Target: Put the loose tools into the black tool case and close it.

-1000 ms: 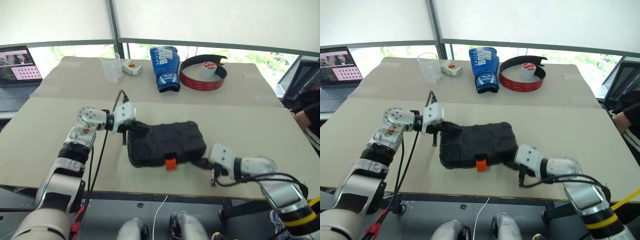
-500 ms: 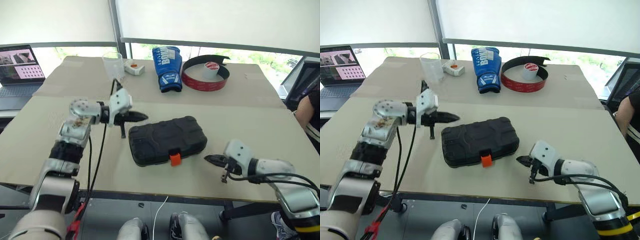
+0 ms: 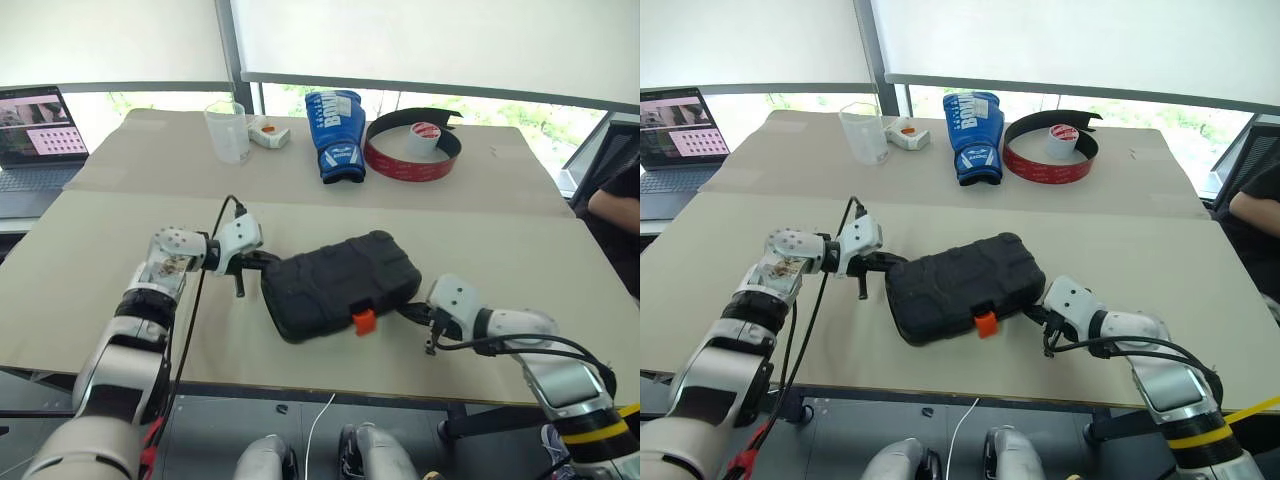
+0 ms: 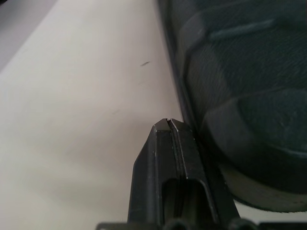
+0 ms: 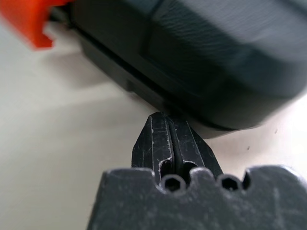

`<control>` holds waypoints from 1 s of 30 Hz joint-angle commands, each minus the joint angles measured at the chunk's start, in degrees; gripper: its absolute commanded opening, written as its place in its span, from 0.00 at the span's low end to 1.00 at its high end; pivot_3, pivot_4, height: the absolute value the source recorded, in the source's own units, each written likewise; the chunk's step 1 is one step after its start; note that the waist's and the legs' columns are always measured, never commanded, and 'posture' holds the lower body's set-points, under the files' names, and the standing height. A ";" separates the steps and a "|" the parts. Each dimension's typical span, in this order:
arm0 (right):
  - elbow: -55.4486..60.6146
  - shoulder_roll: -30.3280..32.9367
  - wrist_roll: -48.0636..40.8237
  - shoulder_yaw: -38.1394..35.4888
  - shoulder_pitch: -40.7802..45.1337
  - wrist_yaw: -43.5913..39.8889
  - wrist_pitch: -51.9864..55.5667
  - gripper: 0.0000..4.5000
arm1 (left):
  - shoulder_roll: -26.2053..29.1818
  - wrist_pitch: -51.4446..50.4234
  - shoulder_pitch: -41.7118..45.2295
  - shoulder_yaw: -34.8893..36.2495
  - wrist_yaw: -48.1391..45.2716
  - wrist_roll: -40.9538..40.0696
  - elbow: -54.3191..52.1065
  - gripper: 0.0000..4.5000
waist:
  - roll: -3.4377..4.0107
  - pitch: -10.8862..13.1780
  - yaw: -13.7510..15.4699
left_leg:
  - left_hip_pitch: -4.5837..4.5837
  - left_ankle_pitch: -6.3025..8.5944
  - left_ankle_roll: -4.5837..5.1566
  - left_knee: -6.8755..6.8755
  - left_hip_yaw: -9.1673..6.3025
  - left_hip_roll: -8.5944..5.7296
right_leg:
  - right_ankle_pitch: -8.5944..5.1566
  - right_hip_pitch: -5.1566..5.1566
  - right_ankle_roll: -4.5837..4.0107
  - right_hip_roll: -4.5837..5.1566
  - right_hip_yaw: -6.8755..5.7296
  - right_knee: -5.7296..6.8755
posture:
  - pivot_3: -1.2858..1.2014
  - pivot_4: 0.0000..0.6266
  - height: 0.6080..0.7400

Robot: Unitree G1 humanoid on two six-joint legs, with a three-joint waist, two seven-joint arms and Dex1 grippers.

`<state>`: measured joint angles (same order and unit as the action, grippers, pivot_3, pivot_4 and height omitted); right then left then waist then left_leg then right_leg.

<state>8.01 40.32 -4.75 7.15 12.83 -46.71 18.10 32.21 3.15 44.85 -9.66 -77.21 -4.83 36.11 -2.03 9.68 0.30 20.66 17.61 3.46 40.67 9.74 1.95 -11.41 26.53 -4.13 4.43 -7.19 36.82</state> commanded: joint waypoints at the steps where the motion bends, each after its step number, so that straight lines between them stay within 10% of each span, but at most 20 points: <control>1: 0.69 -0.65 0.35 -2.03 0.81 1.99 -1.92 0.01 | 2.36 -7.51 -5.02 -0.69 -6.07 -5.21 -15.01 0.00 | 0.00 0.00 -0.28 | 0.00 0.00 0.00 0.03 0.00 0.00 | 0.00 0.01 0.00 0.01 0.01 0.02 | 0.52 0.24 0.90; 14: 13.33 4.61 -4.08 -8.07 -11.38 -1.67 1.28 0.01 | 2.87 -19.61 1.41 2.00 -3.41 -9.67 -20.67 0.00 | 0.02 0.00 0.42 | 0.12 0.03 0.05 0.15 -0.11 0.00 | -0.01 0.03 0.02 0.01 0.02 0.12 | 0.52 0.24 0.90; 30: 16.83 5.92 -5.85 -8.53 -13.71 -3.06 3.78 0.01 | -4.89 6.49 1.66 -15.10 0.14 7.80 -8.25 0.00 | 0.26 -0.23 0.28 | -0.41 0.09 0.11 0.04 -0.10 -0.01 | -0.06 -0.36 0.10 -0.01 0.16 0.12 | 0.52 0.24 0.90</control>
<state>21.97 45.56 -8.31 1.37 -0.76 -49.11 20.92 26.99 10.10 48.91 -21.93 -76.00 -0.12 24.95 -1.77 9.45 0.58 20.25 17.70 3.58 40.72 9.63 1.94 -11.46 26.17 -4.03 4.42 -7.03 36.95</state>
